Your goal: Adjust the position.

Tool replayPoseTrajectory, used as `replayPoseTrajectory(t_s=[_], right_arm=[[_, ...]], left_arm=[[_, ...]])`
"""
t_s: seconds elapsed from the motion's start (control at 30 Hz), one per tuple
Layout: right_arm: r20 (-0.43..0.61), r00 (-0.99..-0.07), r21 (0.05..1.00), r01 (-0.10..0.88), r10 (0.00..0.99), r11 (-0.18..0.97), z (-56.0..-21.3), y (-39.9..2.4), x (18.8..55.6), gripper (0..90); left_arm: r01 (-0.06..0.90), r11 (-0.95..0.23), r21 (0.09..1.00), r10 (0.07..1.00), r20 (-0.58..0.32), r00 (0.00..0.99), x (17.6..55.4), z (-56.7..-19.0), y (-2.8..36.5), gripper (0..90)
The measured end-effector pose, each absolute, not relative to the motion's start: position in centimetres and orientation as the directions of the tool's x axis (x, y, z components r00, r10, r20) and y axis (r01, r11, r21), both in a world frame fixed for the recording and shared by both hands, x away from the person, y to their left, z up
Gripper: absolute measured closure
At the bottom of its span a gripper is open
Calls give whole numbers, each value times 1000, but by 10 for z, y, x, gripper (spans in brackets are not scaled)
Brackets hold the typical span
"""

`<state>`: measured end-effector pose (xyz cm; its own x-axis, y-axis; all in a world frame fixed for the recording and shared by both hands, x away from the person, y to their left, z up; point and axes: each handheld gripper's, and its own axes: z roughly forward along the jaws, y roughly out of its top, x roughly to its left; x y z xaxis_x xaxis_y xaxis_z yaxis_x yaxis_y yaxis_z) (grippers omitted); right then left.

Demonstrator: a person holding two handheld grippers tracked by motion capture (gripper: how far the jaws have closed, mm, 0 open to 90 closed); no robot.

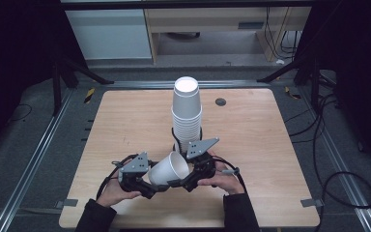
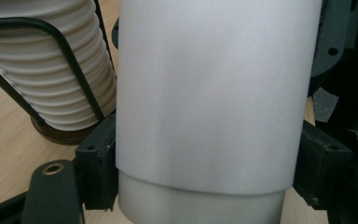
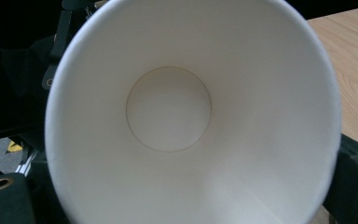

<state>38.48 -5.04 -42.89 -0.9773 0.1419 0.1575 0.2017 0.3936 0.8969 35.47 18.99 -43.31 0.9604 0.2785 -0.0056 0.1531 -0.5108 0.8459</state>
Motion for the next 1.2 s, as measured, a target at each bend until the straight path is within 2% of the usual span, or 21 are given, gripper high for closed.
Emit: replayPoseTrajectory(t_s=[0.5, 0.63, 1.2], right_arm=[[151, -979, 898, 194, 137, 394, -427, -52, 383, 92], [139, -979, 899, 188, 148, 397, -423, -55, 385, 96], [59, -984, 853, 136, 166, 504, -405, -48, 390, 102]], left_arm=[[149, -510, 847, 271, -6, 963, 355, -433, 190, 215], [162, -520, 839, 282, -10, 959, 356, -432, 192, 148], [186, -538, 822, 307, -15, 952, 358, -433, 191, 126]])
